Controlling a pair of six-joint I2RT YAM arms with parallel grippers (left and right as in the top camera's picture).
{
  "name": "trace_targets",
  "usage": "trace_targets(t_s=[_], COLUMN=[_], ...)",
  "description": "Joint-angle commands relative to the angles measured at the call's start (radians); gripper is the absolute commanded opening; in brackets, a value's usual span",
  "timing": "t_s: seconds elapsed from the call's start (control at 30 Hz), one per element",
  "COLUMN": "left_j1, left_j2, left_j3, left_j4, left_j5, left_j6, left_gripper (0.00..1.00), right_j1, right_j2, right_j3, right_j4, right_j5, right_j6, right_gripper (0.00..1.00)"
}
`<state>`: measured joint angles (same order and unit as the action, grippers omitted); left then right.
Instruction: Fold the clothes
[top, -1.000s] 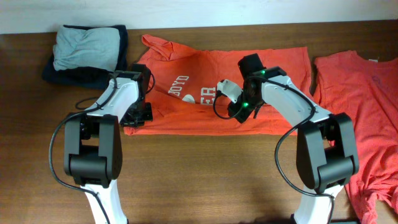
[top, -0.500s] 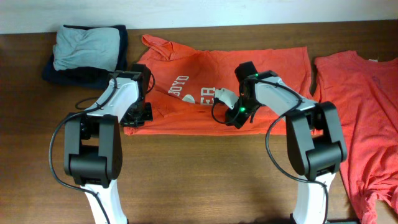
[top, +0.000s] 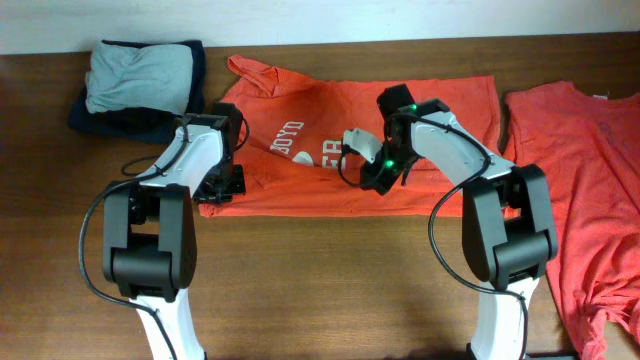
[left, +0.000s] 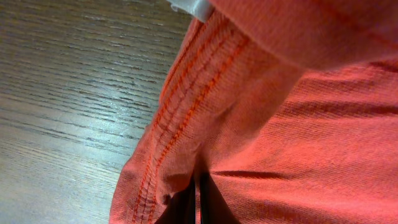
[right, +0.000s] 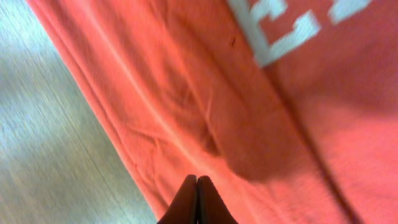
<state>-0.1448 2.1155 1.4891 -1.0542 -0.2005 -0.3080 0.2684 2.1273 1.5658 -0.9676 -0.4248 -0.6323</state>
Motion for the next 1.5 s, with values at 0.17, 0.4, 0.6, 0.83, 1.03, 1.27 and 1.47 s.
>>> trace_targets(t_s=[0.17, 0.4, 0.6, 0.83, 1.03, 1.27, 1.47], left_j1=[0.003, 0.003, 0.003, 0.003, 0.003, 0.003, 0.003], left_j2=[0.016, 0.016, 0.016, 0.016, 0.016, 0.016, 0.016], left_j3=[-0.013, -0.013, -0.013, -0.013, -0.013, -0.013, -0.013], left_j4=[0.003, 0.006, 0.006, 0.003, 0.002, 0.003, 0.003], left_j5=[-0.025, -0.025, -0.025, -0.024, -0.025, -0.025, -0.025], left_j6=[-0.014, -0.013, -0.013, -0.013, -0.013, -0.013, -0.014], left_gripper=[0.06, 0.06, 0.06, 0.06, 0.06, 0.06, 0.06], right_j1=[0.006, 0.007, 0.005, 0.004, 0.004, 0.006, 0.008], right_j2=[0.007, 0.038, 0.072, 0.072, 0.071, 0.065, 0.061], right_j3=[0.021, 0.021, 0.021, 0.036, 0.118, 0.129, 0.129], right_j4=[0.024, 0.046, 0.068, 0.071, 0.075, 0.091, -0.066], right_j5=[-0.053, -0.097, -0.103, -0.091, -0.084, 0.000, -0.069], right_j6=[-0.008, -0.002, 0.050, 0.074, 0.117, 0.171, 0.128], right_gripper=[0.04, 0.04, 0.04, 0.04, 0.04, 0.04, 0.04])
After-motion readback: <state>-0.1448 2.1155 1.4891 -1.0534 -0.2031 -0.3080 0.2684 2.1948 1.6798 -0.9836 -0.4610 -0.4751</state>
